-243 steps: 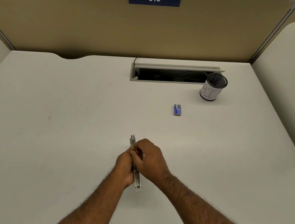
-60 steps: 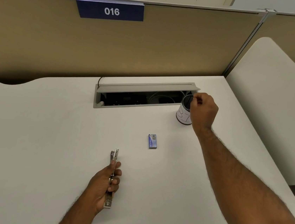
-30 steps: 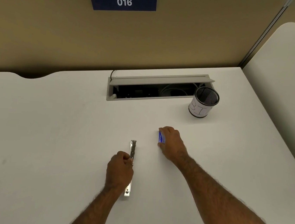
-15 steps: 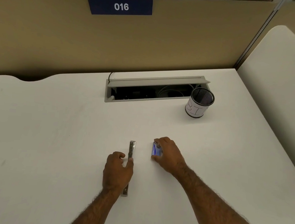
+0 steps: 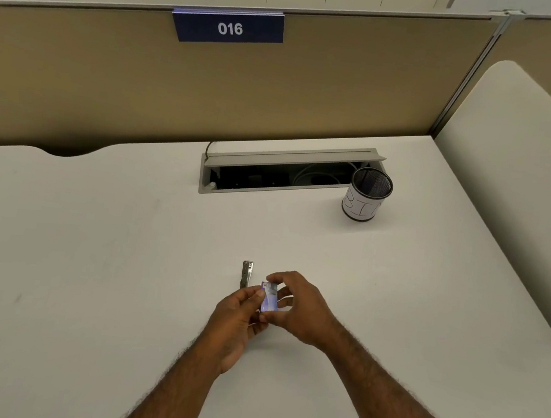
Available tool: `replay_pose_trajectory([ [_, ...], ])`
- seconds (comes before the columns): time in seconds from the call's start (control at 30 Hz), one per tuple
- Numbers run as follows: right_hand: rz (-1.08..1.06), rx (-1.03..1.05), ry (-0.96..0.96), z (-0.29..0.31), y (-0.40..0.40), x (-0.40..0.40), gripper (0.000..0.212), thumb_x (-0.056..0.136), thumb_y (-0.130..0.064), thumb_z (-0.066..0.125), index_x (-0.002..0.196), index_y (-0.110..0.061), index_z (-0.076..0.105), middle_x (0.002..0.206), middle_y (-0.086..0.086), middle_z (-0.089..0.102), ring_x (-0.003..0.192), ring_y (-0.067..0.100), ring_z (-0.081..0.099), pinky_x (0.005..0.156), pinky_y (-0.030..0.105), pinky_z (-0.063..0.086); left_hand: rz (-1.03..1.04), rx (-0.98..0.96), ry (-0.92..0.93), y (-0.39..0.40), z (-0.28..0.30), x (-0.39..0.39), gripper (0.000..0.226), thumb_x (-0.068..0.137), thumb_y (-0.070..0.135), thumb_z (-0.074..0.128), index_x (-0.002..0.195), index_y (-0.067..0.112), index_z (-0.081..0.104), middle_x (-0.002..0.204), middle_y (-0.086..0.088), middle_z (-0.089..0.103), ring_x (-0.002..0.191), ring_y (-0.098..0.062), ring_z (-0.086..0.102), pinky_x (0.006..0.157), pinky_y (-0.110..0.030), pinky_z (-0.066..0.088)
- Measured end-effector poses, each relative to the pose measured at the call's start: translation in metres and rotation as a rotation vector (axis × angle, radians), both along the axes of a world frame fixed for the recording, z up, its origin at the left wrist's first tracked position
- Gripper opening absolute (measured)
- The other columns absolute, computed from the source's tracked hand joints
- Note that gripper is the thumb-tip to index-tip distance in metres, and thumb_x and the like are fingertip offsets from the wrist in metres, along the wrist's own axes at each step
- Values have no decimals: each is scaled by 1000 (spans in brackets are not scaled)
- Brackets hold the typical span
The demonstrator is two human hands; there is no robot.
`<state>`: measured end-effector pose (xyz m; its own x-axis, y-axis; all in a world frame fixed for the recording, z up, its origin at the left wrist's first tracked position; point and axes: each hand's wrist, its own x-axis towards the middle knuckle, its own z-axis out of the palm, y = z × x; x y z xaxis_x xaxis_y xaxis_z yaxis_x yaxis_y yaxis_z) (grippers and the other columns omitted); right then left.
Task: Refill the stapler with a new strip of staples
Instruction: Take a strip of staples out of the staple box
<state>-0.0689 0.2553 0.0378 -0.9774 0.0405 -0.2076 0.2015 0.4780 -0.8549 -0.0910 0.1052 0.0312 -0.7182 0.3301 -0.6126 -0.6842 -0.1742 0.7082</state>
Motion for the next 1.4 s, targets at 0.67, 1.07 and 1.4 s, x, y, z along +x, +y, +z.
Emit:
replay_pose_trajectory([
  [0.67, -442, -586, -215, -8, -22, 16, 12, 87, -8, 65, 79, -8, 75, 81, 11, 75, 68, 13, 66, 69, 24, 56, -25, -297, 283, -18, -10, 15, 36, 74, 11, 81, 106, 19, 65, 106, -7, 72, 96, -23, 67, 83, -35, 57],
  [1.07, -278, -377, -131, 3, -13, 8, 13, 87, -13, 63, 91, -22, 72, 86, 1, 75, 74, 5, 64, 66, 21, 51, 25, 174, -205, -23, 4, 9, 24, 89, 9, 61, 110, -3, 62, 93, -20, 74, 79, -27, 72, 66, -38, 60],
  [1.4, -271, -218, -49, -1, -19, 14, 15, 90, -34, 62, 101, -25, 66, 94, -12, 71, 88, 8, 66, 77, 23, 54, 122, 194, -133, -25, 2, 4, 33, 84, -6, 62, 112, 12, 61, 106, -24, 67, 83, -28, 71, 66, -36, 60],
])
